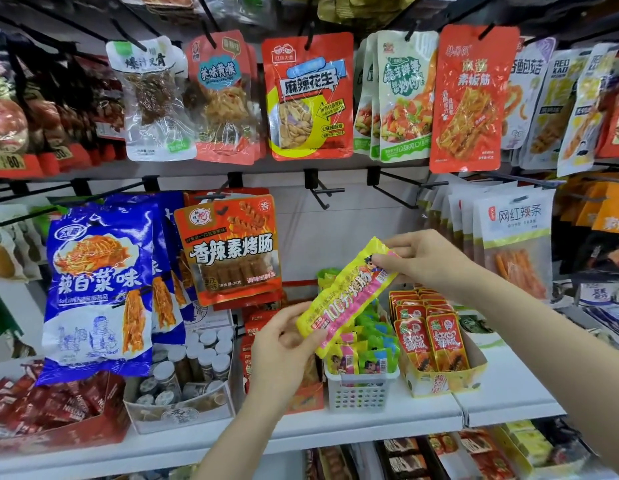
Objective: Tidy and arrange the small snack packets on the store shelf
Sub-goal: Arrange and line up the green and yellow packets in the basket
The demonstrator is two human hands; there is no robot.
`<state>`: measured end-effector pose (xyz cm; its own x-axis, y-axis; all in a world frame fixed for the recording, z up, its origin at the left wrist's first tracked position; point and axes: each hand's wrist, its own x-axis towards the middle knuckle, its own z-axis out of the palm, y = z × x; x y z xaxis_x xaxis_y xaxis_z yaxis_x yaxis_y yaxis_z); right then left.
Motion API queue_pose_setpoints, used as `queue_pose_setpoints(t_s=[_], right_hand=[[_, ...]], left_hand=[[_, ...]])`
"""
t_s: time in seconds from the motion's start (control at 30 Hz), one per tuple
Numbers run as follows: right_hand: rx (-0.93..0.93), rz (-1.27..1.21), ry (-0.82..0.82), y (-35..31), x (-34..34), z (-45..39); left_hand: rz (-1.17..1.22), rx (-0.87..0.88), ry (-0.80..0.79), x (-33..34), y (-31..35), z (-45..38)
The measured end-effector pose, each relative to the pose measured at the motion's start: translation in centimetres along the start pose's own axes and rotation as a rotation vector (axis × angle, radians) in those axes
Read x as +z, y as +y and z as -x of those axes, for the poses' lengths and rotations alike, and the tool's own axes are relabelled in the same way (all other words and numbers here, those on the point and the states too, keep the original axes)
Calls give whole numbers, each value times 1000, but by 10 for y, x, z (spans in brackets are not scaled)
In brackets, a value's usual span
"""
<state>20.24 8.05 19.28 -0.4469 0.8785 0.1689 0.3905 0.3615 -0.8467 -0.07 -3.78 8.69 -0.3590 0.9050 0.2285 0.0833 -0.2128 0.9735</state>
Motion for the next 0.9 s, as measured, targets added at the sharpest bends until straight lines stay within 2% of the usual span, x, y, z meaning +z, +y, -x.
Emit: queue_pose_setpoints(t_s=[0.07,0.17,0.27,0.33,0.43,0.6,0.7,0.8,0.9], right_hand=[[-102,283,181,2,-1,-7],[-222,299,356,8,1,-14],[-284,331,511,19,0,-18],[-312,392,542,30,-3,-19],[-383,484,594,48,-6,-21],[-371,478,603,63,-5,-24],[-364,457,577,66,-4,-25],[-331,405,586,69,-5,-27],[-264,351,582,73,-3,-29]], left_hand=[[-114,60,35,-1,-7,-15],[-222,96,95,3,-21,-42],[-518,57,-3,11,-40,-62],[-692,103,-108,17,-53,-68],[-794,197,-254,29,-68,-76],[-1040,266,-493,56,-83,-98],[-1140,342,-430,52,-92,-101],[-1116,465,-314,37,-102,-88],[-1055,417,-276,31,-103,-79]])
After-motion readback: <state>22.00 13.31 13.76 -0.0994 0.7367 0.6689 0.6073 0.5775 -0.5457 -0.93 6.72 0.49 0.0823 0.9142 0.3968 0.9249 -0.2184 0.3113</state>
